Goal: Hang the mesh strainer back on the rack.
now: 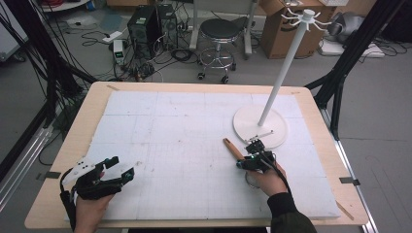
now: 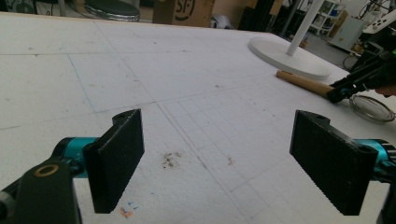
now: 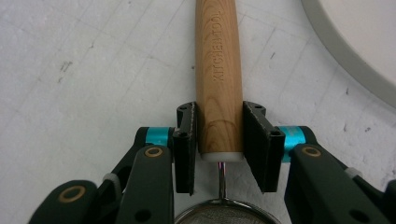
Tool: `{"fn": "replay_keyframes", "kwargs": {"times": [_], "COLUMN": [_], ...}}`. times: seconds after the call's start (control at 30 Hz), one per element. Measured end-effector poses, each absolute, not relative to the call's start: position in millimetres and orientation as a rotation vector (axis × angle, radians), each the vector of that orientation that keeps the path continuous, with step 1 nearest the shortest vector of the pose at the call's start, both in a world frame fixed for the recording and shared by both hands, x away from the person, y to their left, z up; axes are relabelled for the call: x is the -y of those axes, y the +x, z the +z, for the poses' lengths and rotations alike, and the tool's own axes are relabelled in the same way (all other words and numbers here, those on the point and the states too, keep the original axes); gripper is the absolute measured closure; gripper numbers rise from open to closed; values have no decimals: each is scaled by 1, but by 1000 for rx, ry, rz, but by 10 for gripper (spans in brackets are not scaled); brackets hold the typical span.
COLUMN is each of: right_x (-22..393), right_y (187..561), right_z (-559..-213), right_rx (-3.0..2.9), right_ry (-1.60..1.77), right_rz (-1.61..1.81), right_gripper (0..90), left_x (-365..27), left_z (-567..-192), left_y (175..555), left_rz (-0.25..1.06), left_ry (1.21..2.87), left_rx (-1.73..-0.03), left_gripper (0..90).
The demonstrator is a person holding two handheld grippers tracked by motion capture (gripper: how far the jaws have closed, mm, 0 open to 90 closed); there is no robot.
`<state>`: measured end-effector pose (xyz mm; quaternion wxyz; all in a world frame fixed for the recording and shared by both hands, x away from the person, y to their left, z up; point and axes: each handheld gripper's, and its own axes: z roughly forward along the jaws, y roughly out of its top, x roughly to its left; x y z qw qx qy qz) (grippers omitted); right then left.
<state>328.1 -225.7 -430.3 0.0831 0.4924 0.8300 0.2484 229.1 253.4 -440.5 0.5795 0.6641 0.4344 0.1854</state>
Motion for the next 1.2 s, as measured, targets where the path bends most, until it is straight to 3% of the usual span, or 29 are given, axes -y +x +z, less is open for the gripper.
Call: {"fn": "replay_keyframes", "kwargs": {"times": [0.7, 1.2], "right_x": [209, 232], "right_y": [339, 337], "right_z": [-423, -414], "right_rx": [-2558, -2564], "right_ry": [1418, 1465], "right_rz": [521, 817], "right_gripper": [685, 691], "left_x": [-251, -255], "left_z": [-440, -440], "left_y": [230, 230], "left_rz": [432, 431], "left_ry": [1563, 1544], "left_rx": [-1008, -1017], "left_gripper": [184, 184]}}
